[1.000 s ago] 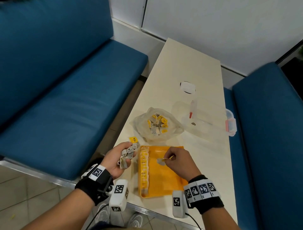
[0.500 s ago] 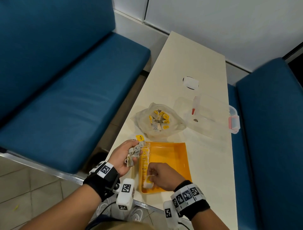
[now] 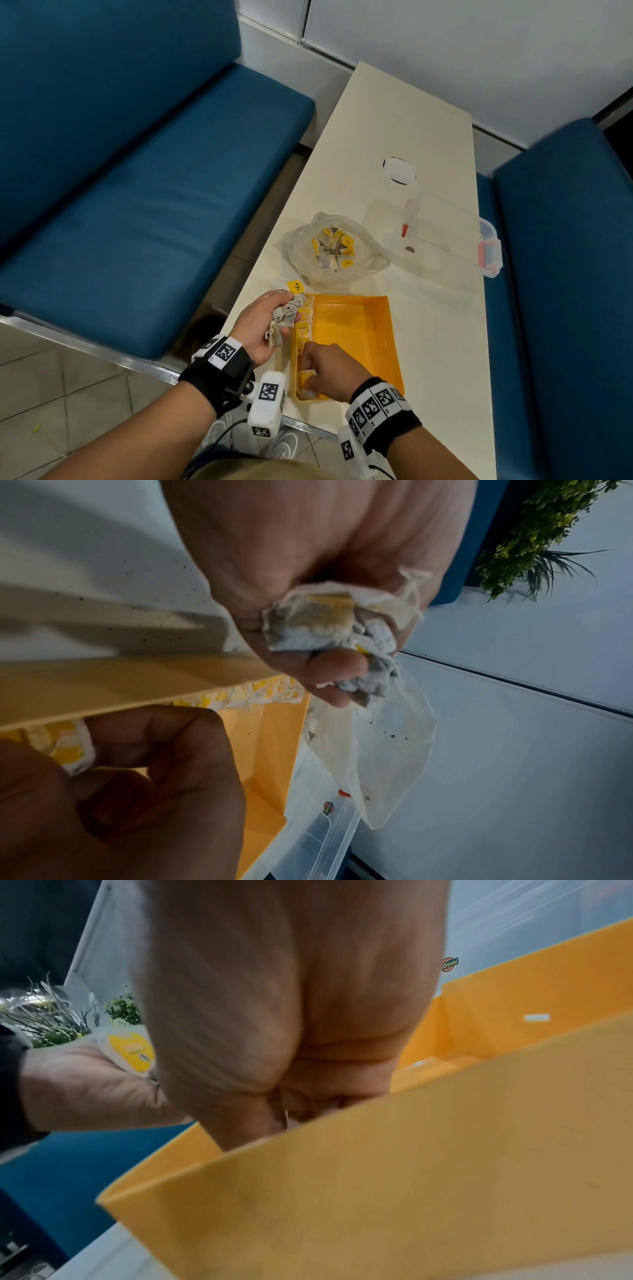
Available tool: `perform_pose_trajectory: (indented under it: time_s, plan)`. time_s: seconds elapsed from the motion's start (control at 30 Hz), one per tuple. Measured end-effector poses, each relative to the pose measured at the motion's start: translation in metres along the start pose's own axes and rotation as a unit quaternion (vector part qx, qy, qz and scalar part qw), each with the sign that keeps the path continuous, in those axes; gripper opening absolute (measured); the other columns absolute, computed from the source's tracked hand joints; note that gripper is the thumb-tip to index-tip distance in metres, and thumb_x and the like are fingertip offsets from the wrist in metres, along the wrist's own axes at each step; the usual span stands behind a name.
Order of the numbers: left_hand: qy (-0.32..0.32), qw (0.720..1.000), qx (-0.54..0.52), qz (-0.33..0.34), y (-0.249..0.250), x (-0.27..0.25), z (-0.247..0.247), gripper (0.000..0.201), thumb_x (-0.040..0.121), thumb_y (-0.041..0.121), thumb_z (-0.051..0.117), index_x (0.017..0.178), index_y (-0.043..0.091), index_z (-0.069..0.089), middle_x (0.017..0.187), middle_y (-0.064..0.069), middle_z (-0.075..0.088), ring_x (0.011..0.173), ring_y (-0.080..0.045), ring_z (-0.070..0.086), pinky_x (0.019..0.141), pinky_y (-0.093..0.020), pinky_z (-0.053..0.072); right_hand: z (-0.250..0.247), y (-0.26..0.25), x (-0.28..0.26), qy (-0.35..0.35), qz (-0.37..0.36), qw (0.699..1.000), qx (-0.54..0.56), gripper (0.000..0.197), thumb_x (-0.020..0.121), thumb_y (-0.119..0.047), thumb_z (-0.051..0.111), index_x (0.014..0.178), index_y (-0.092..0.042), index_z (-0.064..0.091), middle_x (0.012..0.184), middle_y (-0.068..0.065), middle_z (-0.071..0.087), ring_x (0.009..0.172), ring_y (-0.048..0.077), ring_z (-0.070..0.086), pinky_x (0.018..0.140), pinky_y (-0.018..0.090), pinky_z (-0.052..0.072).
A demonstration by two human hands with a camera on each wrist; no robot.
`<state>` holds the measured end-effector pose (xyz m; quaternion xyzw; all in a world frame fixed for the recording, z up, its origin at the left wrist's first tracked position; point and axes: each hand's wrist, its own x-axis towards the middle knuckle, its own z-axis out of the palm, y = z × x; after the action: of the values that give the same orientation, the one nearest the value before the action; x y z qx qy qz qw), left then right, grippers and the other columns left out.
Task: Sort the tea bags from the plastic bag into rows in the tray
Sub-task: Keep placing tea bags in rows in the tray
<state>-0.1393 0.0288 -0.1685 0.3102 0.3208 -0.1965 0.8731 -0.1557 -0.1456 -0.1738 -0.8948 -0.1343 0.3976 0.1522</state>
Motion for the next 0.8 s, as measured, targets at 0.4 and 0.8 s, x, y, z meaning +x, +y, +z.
perform_pose_trajectory:
  time_s: [0.4, 0.8]
  plan:
    - [0.003, 1.0, 0.001, -0.006, -0.007, 0.003, -0.004, 0.006, 0.096, 0.013, 0.065, 0.097, 0.011, 0.059, 0.077, -0.011, 0.066, 0.064, -0.021, 0.067, 0.031, -0.019, 0.04, 0.002, 0.0, -0.002, 0.012, 0.005, 0.999, -0.03, 0.038, 0.068, -0.024, 0.085, 0.071, -0.02, 0.047, 0.085, 0.006, 0.057, 0.076, 0.021, 0.051, 0.06, 0.035, 0.042]
    - [0.005, 0.999, 0.033, -0.001, -0.014, -0.001, -0.006, 0.004, 0.096, 0.01, 0.064, 0.097, 0.01, 0.06, 0.072, -0.011, 0.068, 0.061, -0.022, 0.068, 0.033, -0.02, 0.04, 0.004, 0.002, -0.006, -0.011, 0.008, 1.0, -0.022, 0.039, 0.068, -0.032, 0.087, 0.075, -0.022, 0.05, 0.083, -0.001, 0.057, 0.075, 0.018, 0.052, 0.058, 0.031, 0.04]
